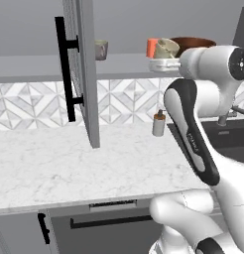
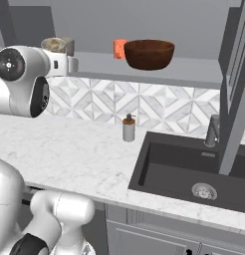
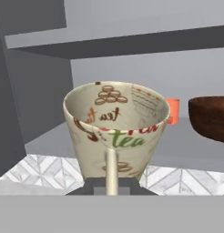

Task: Gather all objects into one cabinet and sort the glasses and bowls to opposite sides.

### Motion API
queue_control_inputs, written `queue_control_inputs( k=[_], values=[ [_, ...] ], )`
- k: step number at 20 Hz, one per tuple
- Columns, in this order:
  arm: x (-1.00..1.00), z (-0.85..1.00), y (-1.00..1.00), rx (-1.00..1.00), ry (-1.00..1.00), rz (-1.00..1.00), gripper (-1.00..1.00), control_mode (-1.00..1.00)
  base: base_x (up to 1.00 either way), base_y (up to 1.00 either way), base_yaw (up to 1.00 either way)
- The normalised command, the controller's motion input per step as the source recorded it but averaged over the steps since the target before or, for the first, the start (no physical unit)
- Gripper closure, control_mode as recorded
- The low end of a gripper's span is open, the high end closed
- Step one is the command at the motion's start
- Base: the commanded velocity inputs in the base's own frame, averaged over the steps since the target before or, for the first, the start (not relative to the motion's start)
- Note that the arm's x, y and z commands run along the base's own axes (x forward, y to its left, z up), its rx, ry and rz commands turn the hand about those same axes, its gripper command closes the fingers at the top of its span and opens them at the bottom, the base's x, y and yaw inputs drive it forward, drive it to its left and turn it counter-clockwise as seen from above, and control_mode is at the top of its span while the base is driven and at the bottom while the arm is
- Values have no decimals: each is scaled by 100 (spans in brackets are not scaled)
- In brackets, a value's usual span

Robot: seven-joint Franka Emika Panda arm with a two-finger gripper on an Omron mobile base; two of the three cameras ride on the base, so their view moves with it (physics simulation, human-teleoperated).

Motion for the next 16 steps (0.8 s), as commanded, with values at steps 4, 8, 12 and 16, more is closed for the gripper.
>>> queue_control_inputs(
  k=[4, 8, 12, 16],
  values=[
    [89, 9, 37, 0, -3, 1, 100, -100, 0, 0, 0],
    [77, -11, 61, -4, 19, 0, 100, -100, 0, 0, 0],
    [63, -37, 38, -7, 14, 0, 100, -100, 0, 0, 0],
    [73, -23, 0, -1, 4, 0, 100, -100, 0, 0, 0]
  ],
)
